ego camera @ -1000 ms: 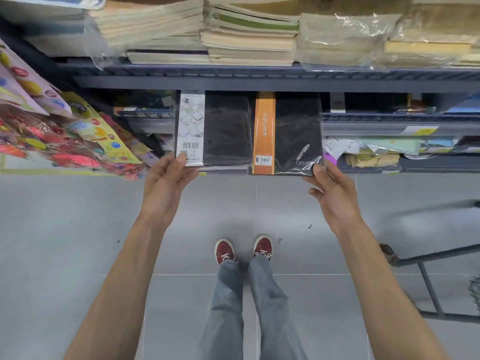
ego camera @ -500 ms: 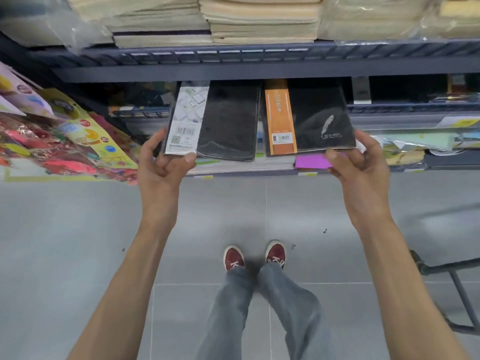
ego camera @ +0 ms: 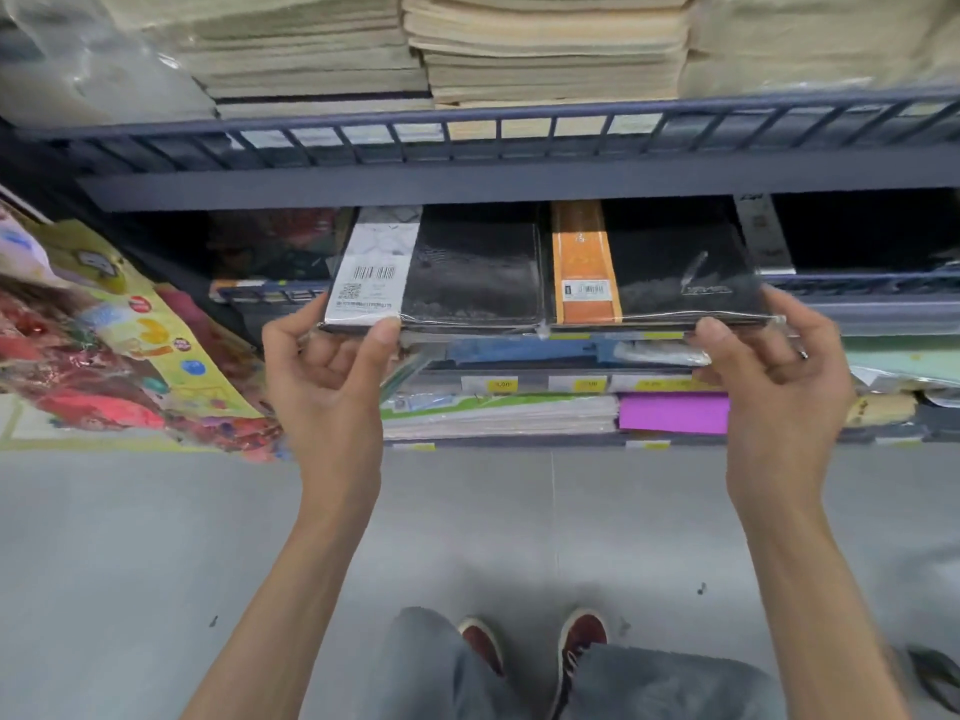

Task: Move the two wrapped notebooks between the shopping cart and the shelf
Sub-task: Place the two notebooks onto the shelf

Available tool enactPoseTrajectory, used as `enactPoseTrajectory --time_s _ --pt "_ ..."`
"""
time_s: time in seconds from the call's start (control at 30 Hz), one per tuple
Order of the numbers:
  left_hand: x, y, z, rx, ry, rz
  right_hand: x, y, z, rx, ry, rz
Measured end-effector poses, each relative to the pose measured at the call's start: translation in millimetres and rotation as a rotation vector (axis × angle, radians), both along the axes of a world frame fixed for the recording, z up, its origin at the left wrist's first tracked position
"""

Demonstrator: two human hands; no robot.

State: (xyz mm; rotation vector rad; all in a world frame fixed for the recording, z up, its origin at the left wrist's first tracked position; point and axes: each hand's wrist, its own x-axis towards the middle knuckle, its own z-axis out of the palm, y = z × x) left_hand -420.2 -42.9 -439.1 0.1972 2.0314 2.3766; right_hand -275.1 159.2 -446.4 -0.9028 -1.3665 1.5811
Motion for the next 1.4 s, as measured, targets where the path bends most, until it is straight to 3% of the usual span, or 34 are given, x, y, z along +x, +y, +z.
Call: enactPoseTrajectory --time_s 0.33,0.8,1.4 --pt "-36 14 -29 0.029 0.182 -0.015 -25 8 -26 0.121 0.076 -0.075" --pt "-54 29 -63 0.241 0.368 0.022 -44 27 -51 0.274 0.217 -0.072" --pt "-81 36 -71 0.109 0.444 0.142 -62 54 -62 0.414 0.108 -0.020"
